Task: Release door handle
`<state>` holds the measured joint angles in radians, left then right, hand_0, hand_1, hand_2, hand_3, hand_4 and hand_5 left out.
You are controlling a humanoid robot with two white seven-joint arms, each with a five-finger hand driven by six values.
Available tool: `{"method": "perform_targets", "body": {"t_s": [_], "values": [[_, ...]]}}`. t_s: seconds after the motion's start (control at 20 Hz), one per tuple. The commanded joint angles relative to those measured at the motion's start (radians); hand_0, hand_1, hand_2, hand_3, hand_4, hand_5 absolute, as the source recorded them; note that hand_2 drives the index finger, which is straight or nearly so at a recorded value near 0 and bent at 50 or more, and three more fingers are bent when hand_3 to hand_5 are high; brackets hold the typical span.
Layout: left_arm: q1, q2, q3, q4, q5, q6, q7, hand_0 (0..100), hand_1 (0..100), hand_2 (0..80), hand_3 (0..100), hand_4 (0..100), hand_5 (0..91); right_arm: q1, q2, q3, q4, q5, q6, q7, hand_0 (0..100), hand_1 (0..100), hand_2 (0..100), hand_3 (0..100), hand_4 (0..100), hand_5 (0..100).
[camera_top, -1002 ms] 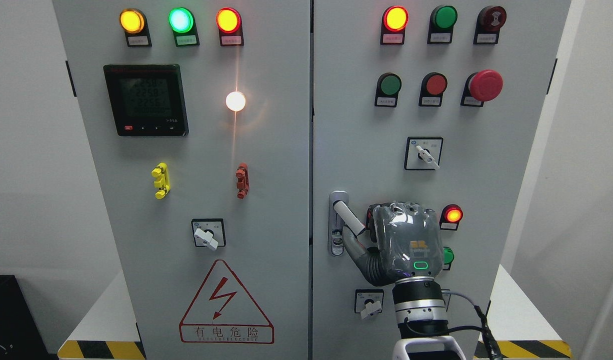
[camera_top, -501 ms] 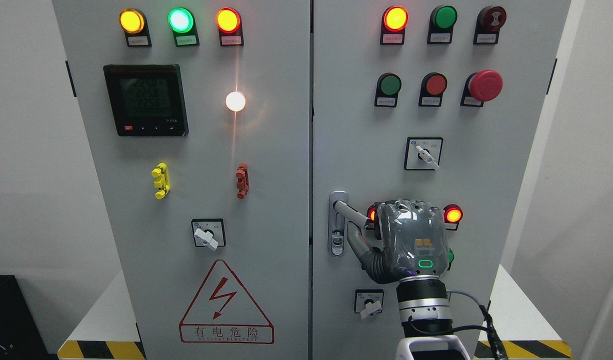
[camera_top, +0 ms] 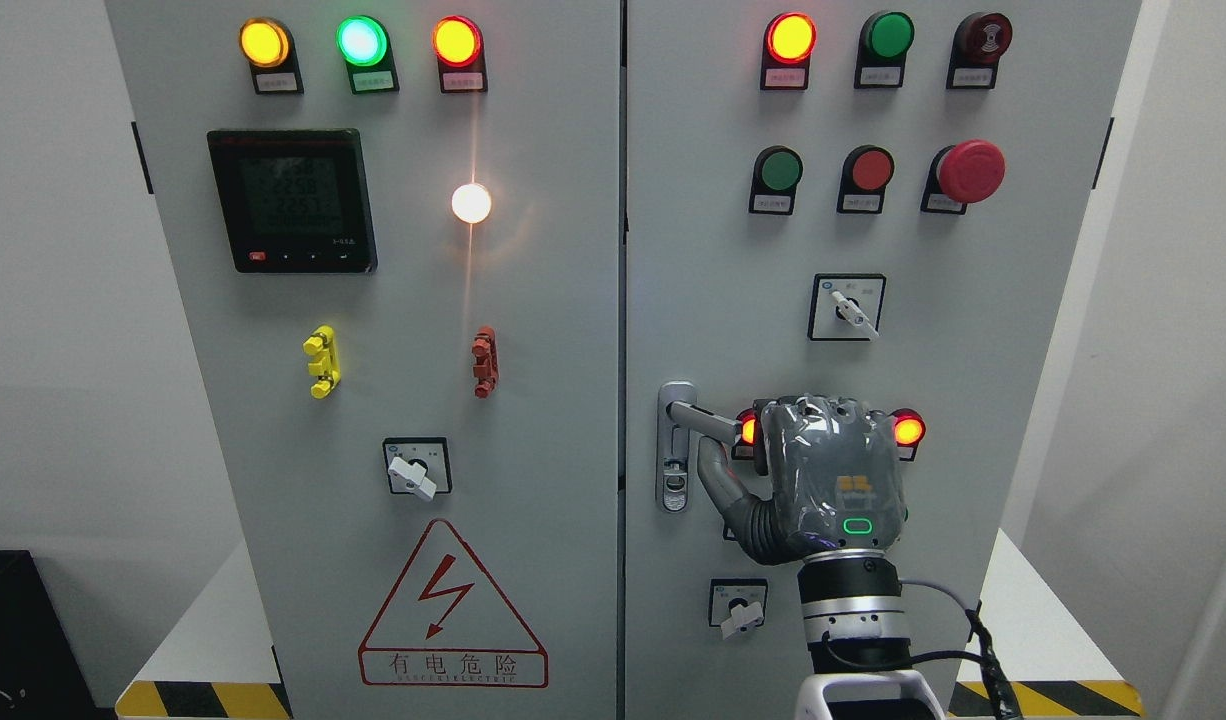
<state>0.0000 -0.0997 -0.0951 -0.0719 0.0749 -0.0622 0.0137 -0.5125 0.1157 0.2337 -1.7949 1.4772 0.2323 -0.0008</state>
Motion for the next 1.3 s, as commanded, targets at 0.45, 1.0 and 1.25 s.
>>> {"method": "perform_targets", "body": {"t_s": [0.45, 1.0, 1.25], "values": [[0.017, 0.0, 0.0, 0.001, 0.0, -0.001, 0.0, 12, 56, 0.0, 0, 0, 0.0, 0.156, -0.008, -0.007, -0.104, -0.003, -0.008, -0.017, 50, 40, 85, 100, 99, 95], [0.017, 0.0, 0.0, 0.0, 0.0, -0.001, 0.0, 12, 56, 0.0, 0, 0, 0.0, 0.354, -0.007, -0.413, -0.291, -0.194, -0.511, -0.056, 51, 25, 18, 37, 41, 42], [0.017, 0.0, 0.0, 0.0, -0.001, -0.001, 0.0, 12, 56, 0.0, 0, 0, 0.0, 0.341, -0.014, -0.485, -0.294, -0.333, -0.585, -0.056, 47, 21, 3, 11, 13, 14]]}}
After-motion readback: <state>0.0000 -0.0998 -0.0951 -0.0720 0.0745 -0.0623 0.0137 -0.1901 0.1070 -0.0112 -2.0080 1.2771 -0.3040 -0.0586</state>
